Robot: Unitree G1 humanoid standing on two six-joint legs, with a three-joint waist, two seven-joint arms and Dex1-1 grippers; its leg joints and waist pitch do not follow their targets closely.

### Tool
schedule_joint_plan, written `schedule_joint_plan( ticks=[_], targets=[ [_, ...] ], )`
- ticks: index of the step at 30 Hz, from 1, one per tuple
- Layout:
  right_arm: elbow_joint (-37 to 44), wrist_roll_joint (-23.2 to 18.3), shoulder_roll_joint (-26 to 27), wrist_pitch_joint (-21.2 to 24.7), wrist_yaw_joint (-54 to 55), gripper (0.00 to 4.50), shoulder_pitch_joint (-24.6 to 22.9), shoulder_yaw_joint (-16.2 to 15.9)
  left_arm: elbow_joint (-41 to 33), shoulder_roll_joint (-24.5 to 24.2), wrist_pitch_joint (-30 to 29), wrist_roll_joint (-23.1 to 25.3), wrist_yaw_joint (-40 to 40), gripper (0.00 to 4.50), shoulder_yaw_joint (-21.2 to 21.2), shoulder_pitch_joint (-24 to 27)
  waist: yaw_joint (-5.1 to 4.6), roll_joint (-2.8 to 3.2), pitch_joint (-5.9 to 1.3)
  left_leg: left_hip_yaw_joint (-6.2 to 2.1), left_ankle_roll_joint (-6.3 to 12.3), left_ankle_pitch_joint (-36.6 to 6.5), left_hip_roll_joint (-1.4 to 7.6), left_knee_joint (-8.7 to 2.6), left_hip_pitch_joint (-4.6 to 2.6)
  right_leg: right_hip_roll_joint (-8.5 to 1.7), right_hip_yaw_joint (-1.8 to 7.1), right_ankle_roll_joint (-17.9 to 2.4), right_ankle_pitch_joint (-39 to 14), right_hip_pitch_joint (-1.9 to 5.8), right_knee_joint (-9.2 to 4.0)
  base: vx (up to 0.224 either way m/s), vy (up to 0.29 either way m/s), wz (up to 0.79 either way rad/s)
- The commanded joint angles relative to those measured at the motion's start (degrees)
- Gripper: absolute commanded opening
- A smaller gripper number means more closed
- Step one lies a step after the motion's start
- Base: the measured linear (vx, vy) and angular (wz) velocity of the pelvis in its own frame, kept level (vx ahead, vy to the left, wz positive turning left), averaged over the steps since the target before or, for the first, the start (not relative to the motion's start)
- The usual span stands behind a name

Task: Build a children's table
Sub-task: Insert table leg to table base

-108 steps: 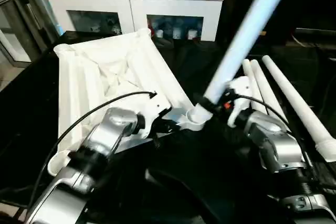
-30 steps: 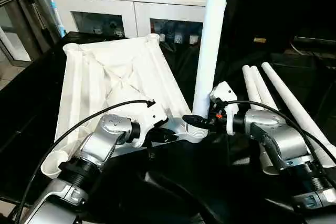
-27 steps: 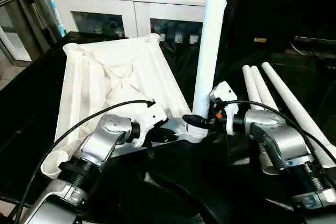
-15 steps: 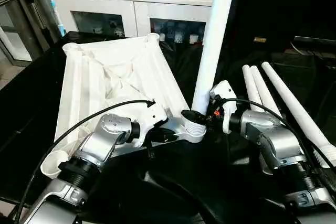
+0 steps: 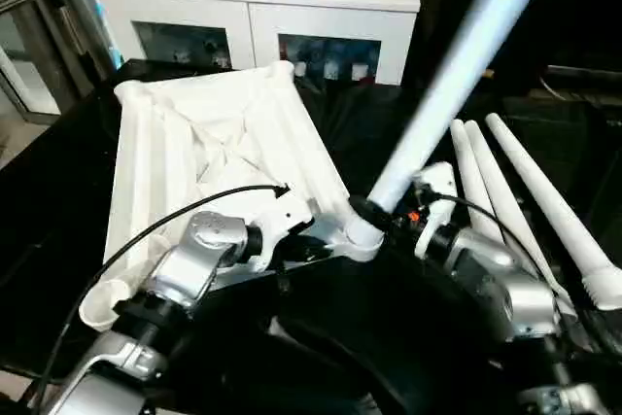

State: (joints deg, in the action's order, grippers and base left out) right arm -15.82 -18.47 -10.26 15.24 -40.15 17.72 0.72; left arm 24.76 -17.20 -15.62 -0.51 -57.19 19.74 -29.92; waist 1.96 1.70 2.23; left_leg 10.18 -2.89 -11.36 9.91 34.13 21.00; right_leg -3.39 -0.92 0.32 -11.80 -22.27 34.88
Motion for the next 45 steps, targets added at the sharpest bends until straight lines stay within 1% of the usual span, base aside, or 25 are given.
schedule_joint_plan(
  ticks=[1, 2, 3, 6, 7, 8, 9, 11, 14, 15, 17, 18, 20, 21, 24, 25, 29, 31, 33, 35, 37, 38, 39, 41, 45],
  targets=[
    [-1.09, 2.16, -0.96, 0.41, 2.79, 1.9, -3.08, 0.62, 0.99, 0.11, 0.55, -0.19, 0.82, 0.0, -0.6, -0.81, -0.28, 0.06, -2.16, -1.4, -1.16, -19.22, 3.06, -5.33, -0.82, -4.16, 2.22, -10.25, -20.98, 0.97, -5.72, 0.0, 0.0, 0.0],
    [0.18, 2.88, -1.13, -0.04, 2.88, 1.9, -3.78, -0.15, 1.15, 0.13, 0.63, -0.16, 0.85, 0.0, -0.63, -0.93, -0.18, 0.24, -2.18, -1.37, -1.22, -19.11, 3.11, -5.37, -0.86, -4.1, 2.23, -10.29, -19.96, 0.95, -5.68, 0.0, 0.0, 0.0],
    [0.18, 2.88, -1.13, -0.04, 2.88, 1.9, -3.78, -0.15, 1.15, 0.13, 0.63, -0.16, 0.85, 0.0, -0.63, -0.93, -0.16, 0.1, -2.21, -1.31, -1.16, -19.06, 3.11, -5.36, -0.89, -4.08, 2.3, -10.7, -18.57, 0.99, -5.54, 0.0, 0.0, 0.0],
    [1.83, 4.33, -1.57, -0.94, 2.32, 1.9, -4.65, -2.25, 1.49, 0.18, 0.79, -0.07, 0.85, 0.0, -0.61, -1.11, -0.19, 0.19, -2.18, -1.3, -0.85, -18.28, 3.04, -5.37, -0.63, -4.09, 2.26, -10.94, -17.77, 1.16, -5.46, 0.0, 0.0, 0.0],
    [2.27, 5.86, -2.16, -1.69, 1.43, 1.9, -4.55, -4.49, 1.82, 0.21, 1.1, 0.16, 0.71, 0.0, -0.52, -1.13, -0.15, 0.28, -2.23, -1.28, -0.81, -18.02, 3.02, -5.33, -0.67, -4.13, 2.28, -10.99, -17.57, 1.18, -5.45, 0.0, 0.0, 0.0],
    [2.27, 5.86, -2.16, -1.69, 1.43, 1.9, -4.55, -4.49, 1.82, 0.21, 1.1, 0.16, 0.71, 0.0, -0.52, -1.13, -0.14, 0.17, -2.17, -1.24, -0.74, -17.84, 3.01, -5.31, -0.62, -4.09, 2.27, -10.89, -17.66, 1.18, -5.49, 0.0, 0.0, 0.0],
    [2.18, 7.11, -2.84, -1.68, 0.6, 1.9, -3.81, -6.31, 2.04, 0.12, 1.41, 0.39, 0.5, 0.0, -0.39, -1.1, -0.15, 0.06, -2.1, -1.18, -0.61, -17.87, 2.98, -5.29, -0.62, -4.13, 2.32, -10.78, -18.35, 1.14, -5.57, 0.0, 0.0, 0.0],
    [2.1, 7.43, -3.2, -1.48, -0.01, 1.9, -3.4, -7.03, 2.03, 0.07, 1.47, 0.44, 0.44, 0.0, -0.36, -1.06, -0.22, 0.13, -2.08, -1.28, -0.56, -18.15, 2.97, -5.34, -0.58, -4.19, 2.31, -10.52, -19.72, 1.2, -5.61, 0.0, 0.0, 0.0],
    [1.68, 8.27, -4.97, -0.41, -3.76, 1.9, -1.58, -10.03, 1.78, -0.07, 1.48, 0.54, 0.34, 0.0, -0.27, -0.82, -0.27, -0.35, -2.04, -1.32, -0.18, -18.1, 3.02, -5.28, -0.52, -4.24, 2.33, -10.19, -21.21, 1.17, -5.63, 0.0, 0.0, 0.0],
    [1.62, 8.31, -5.19, -0.2, -4.23, 1.9, -1.36, -10.37, 1.76, -0.08, 1.48, 0.54, 0.34, 0.0, -0.27, -0.8, -0.29, -0.29, -2.06, -1.33, -0.11, -17.89, 3.02, -5.28, -0.47, -4.26, 2.33, -10.22, -21.1, 1.26, -5.63, 0.0, 0.0, 0.0],
    [1.33, 8.38, -5.78, 0.07, -5.66, 1.9, -0.85, -11.2, 1.7, -0.06, 1.45, 0.56, 0.44, 0.0, -0.29, -0.73, -0.29, -0.68, -2.06, -1.23, 0.19, -17.11, 3.09, -5.26, -0.44, -4.23, 2.37, -10.21, -20.28, 1.18, -5.67, 0.0, 0.0, 0.0],
    [1.04, 8.32, -6.25, 0.42, -6.74, 1.9, -0.5, -11.84, 1.65, -0.07, 1.49, 0.57, 0.47, 0.0, -0.3, -0.64, -0.24, -0.68, -2.11, -1.27, 0.46, -16.28, 3.09, -5.23, -0.31, -4.27, 2.34, -10.49, -19.22, 1.35, -5.44, 0.0, 0.0, 0.0],
    [0.91, 8.2, -6.71, 0.82, -7.94, 1.9, -0.18, -12.38, 1.52, -0.11, 1.48, 0.54, 0.48, 0.0, -0.34, -0.46, -0.22, -0.61, -2.13, -1.21, 0.64, -15.89, 3.1, -5.17, -0.39, -4.24, 2.35, -10.76, -18.52, 1.32, -5.42, 0.0, 0.0, 0.0],
    [0.37, 7.85, -7.05, 1.06, -9.63, 1.9, 0.34, -12.79, 1.29, -0.25, 1.56, 0.45, 0.26, 0.0, -0.31, -0.2, -0.15, -0.86, -2.16, -1.19, 0.91, -15.49, 3.11, -5.12, -0.38, -4.29, 2.33, -10.99, -18.3, 1.35, -5.33, 0.0, 0.0, 0.0],
    [-0.56, 7.51, -7.18, 0.77, -10.8, 1.9, 0.93, -12.92, 1.09, -0.39, 1.76, 0.37, -0.17, 0.0, -0.19, -0.07, -0.16, -0.86, -2.21, -1.11, 1.2, -14.61, 3.13, -5.03, -0.35, -4.31, 2.33, -11.52, -16.91, 1.41, -5.24, 0.0, 0.0, 0.0],
    [-1.74, 7.3, -7.11, 0.41, -11.86, 1.9, 1.6, -13.02, 0.94, -0.56, 2.07, 0.32, -0.7, 0.0, -0.01, -0.05, -0.2, -1.01, -2.31, -1.12, 1.38, -14.16, 3.08, -4.98, -0.23, -4.33, 2.27, -11.67, -16.3, 1.56, -5.11, 0.0, 0.0, 0.0],
    [-5.37, 7.01, -7.28, -1.26, -17.22, 1.9, 3.61, -14.5, -0.48, -1.95, 3.6, 0.25, -3.82, 0.0, 1.0, 0.23, -0.26, -1.03, -2.36, -1.1, 1.87, -13.3, 3.13, -4.91, -0.17, -4.31, 2.21, -12.53, -14.18, 1.66, -4.94, 0.0, 0.0, 0.0],
    [-5.69, 7.13, -7.77, -1.82, -19.34, 1.9, 3.72, -15.4, -1.51, -2.78, 3.92, 0.27, -5.4, 0.0, 1.53, 0.4, -0.19, -0.9, -2.5, -1.07, 2.13, -12.41, 3.23, -4.84, -0.27, -4.33, 2.17, -13.32, -11.54, 1.78, -4.67, 0.0, 0.0, 0.0],
    [-4.79, 6.44, -9.16, -1.32, -23.35, 1.9, 3.52, -16.58, -4.22, -4.3, 4.25, -0.76, -8.84, 0.0, 2.05, 0.92, -0.1, -0.98, -2.56, -1.09, 2.33, -11.82, 3.32, -4.85, -0.33, -4.29, 2.1, -13.95, -9.22, 1.99, -4.39, 0.0, 0.0, 0.0],
    [-4.29, 6.29, -9.78, -1.27, -24.86, 1.9, 3.36, -17.0, -5.01, -4.91, 4.81, -0.81, -9.91, 0.0, 2.33, 1.04, -0.08, -0.86, -2.63, -1.01, 2.84, -11.11, 3.32, -4.74, -0.42, -4.2, 2.08, -14.67, -6.61, 1.98, -4.18, 0.0, 0.0, 0.0],
    [-4.01, 6.47, -10.34, -1.96, -26.27, 1.9, 3.15, -17.32, -5.97, -5.59, 4.9, -0.92, -10.84, 0.0, 2.51, 1.2, 0.04, -0.91, -2.75, -0.93, 3.41, -9.6, 3.33, -4.57, -0.47, -4.17, 2.01, -15.6, -3.03, 2.15, -3.82, 0.0, 0.0, 0.0],
    [-3.59, 6.64, -11.0, -2.98, -27.85, 1.9, 2.7, -17.62, -7.49, -6.38, 4.71, -1.51, -12.08, 0.0, 2.47, 1.55, 0.09, -0.8, -2.75, -0.93, 3.51, -9.34, 3.3, -4.55, -0.44, -4.17, 1.99, -15.74, -2.49, 2.2, -3.76, 0.0, 0.0, 0.0],
    [-3.54, 6.69, -11.21, -3.42, -28.55, 1.9, 2.53, -17.66, -8.09, -6.64, 4.76, -1.82, -12.61, 0.0, 2.39, 1.72, 0.2, -1.0, -2.75, -0.88, 3.82, -9.31, 3.35, -4.48, -0.42, -4.3, 2.0, -16.06, -2.05, 2.32, -3.68, 0.0, 0.0, 0.0],
    [-2.96, 6.34, -11.63, -3.25, -29.53, 1.9, 2.07, -17.75, -8.95, -7.02, 4.84, -2.28, -13.34, 0.0, 2.26, 2.02, 0.22, -0.96, -2.75, -0.87, 3.92, -9.35, 3.34, -4.5, -0.45, -4.25, 1.96, -16.14, -2.31, 2.32, -3.71, 0.0, 0.0, 0.0],
    [-1.13, 5.48, -12.82, -3.16, -32.0, 1.9, 0.86, -18.45, -10.6, -8.23, 4.45, -2.41, -14.29, 0.0, 1.98, 2.96, 0.38, -0.98, -2.58, -0.92, 3.47, -10.68, 3.47, -4.67, -0.57, -4.25, 1.99, -15.84, -5.18, 2.22, -3.9, 0.0, 0.0, 0.0]
  ],
)
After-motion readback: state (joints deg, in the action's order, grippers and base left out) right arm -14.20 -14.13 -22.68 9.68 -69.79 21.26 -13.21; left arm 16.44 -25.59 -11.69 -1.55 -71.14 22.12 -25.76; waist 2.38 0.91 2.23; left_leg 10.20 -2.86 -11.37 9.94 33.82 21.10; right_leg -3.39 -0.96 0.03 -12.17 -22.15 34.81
